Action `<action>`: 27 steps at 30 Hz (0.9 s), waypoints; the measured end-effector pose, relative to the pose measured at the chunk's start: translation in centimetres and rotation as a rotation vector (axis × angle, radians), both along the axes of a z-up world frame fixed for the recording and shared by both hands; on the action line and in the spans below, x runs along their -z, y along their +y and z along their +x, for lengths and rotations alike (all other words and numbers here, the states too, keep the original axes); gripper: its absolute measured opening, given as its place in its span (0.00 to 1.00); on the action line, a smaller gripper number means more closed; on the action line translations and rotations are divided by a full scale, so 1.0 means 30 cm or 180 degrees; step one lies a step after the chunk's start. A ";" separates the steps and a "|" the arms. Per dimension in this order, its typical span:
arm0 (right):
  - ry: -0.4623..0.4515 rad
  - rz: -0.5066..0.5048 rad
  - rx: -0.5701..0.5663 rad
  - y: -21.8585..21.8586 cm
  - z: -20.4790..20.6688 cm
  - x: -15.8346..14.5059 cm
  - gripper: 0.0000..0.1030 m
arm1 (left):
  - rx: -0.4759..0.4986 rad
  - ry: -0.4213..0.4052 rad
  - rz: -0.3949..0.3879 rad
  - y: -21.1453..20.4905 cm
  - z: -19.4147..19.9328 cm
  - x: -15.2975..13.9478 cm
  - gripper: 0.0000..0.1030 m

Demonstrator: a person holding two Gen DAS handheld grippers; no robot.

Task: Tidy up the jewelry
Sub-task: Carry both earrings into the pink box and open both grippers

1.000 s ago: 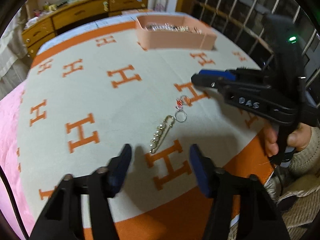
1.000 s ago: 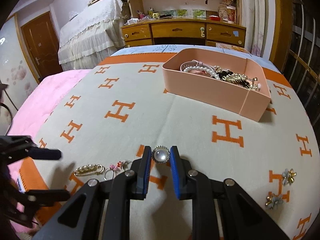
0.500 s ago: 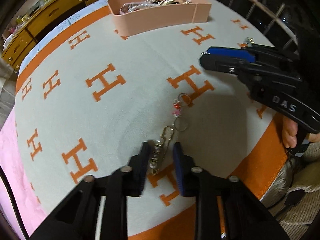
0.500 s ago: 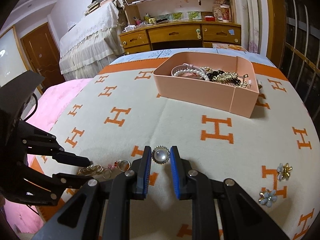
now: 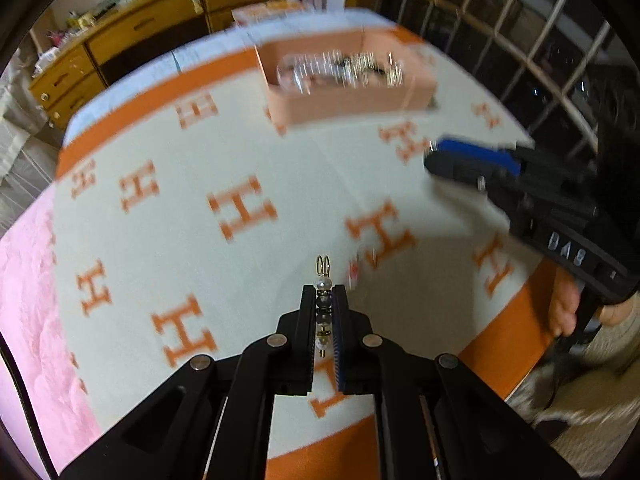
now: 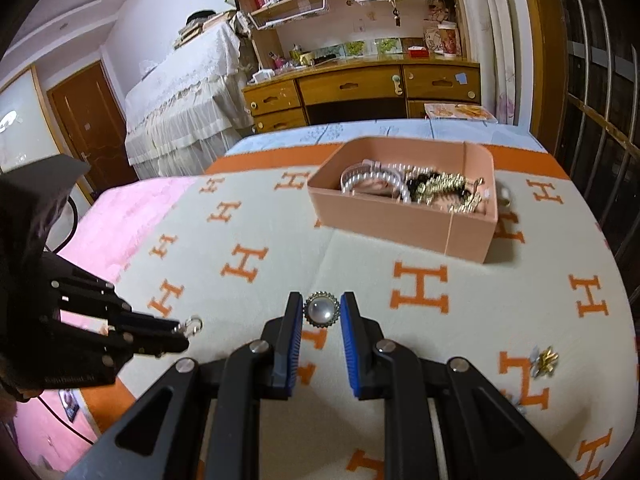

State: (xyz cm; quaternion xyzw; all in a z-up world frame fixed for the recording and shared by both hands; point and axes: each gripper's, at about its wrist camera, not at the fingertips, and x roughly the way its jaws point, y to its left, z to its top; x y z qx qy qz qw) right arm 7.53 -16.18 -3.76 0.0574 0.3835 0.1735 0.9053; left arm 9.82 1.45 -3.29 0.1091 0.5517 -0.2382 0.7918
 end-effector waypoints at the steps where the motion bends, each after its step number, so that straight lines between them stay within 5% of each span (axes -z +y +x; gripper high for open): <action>1: 0.0006 0.0058 0.0008 -0.012 0.011 -0.018 0.18 | -0.0044 -0.0078 -0.0033 -0.002 0.022 -0.040 0.05; 10: 0.0272 0.0577 0.0318 -0.163 0.260 -0.134 0.18 | -0.0319 -0.0334 -0.0406 -0.112 0.336 -0.171 0.05; 13: 0.0484 0.0806 0.0506 -0.229 0.368 -0.107 0.18 | -0.0435 -0.0285 -0.0533 -0.173 0.452 -0.137 0.05; 21: 0.0752 0.0773 0.0812 -0.265 0.509 -0.017 0.19 | -0.0703 -0.0051 -0.0775 -0.249 0.645 -0.015 0.06; 23: 0.0843 0.0706 0.0852 -0.261 0.521 0.004 0.19 | -0.0750 0.0017 -0.0810 -0.256 0.662 0.005 0.12; 27: 0.0885 0.0701 0.0890 -0.265 0.515 0.019 0.19 | -0.0754 -0.0048 -0.0789 -0.266 0.647 0.007 0.56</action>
